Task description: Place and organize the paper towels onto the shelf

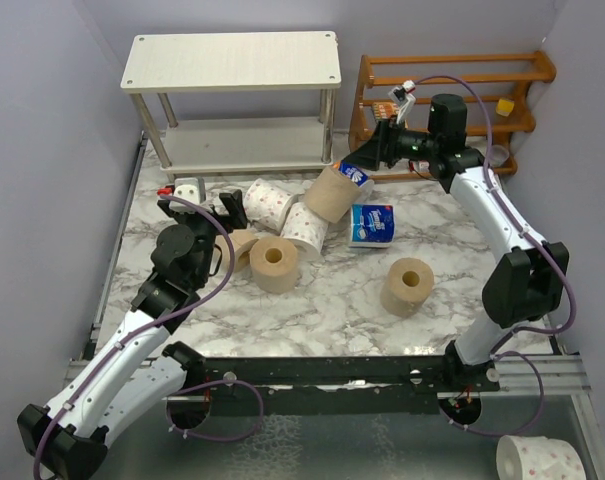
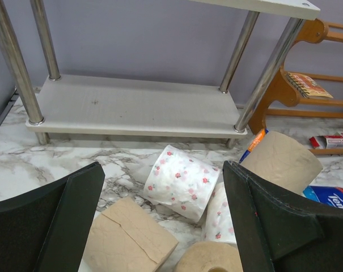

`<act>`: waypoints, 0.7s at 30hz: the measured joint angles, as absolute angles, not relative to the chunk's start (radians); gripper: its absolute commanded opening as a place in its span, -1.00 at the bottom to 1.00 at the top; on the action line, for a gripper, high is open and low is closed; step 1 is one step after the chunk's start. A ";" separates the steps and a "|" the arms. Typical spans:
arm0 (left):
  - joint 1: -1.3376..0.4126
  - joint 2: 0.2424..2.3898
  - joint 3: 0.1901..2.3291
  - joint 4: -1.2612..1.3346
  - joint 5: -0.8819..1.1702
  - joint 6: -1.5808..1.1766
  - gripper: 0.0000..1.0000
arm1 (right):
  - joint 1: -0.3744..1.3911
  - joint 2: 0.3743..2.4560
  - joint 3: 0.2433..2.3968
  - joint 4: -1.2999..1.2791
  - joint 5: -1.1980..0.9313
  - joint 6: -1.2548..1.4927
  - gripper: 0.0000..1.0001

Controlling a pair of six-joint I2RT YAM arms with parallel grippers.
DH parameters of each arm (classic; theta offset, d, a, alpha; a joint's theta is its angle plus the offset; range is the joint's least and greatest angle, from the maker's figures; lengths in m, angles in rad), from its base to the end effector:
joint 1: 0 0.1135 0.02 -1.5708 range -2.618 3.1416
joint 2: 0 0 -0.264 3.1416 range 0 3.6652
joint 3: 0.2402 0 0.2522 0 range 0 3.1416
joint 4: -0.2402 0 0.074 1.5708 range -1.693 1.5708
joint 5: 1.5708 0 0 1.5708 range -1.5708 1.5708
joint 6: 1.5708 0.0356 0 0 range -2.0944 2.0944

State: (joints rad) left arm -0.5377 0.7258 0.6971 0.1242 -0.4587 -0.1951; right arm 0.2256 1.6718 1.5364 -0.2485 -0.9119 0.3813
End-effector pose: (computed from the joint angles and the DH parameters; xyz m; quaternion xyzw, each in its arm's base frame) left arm 0.1580 -0.0759 0.3518 -0.0541 0.6740 -0.1154 0.7276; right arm 0.3702 0.1138 0.3667 -0.1876 0.7612 0.4984 0.3701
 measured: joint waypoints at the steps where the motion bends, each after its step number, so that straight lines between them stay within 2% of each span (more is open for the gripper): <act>1: -0.538 0.726 0.697 0.123 -0.459 -0.196 0.79 | 0.216 1.671 1.536 -0.252 -0.918 0.353 0.37; 12: -0.538 0.726 0.697 0.118 -0.458 -0.196 0.79 | 0.194 1.745 1.554 -0.292 -0.914 0.218 0.19; 16: -0.538 0.726 0.697 0.118 -0.458 -0.196 0.79 | 0.228 1.774 1.557 -0.323 -0.817 0.159 0.18; 21: -0.538 0.734 0.697 0.118 -0.458 -0.196 0.79 | 0.353 1.774 1.565 -0.351 -0.629 0.044 0.19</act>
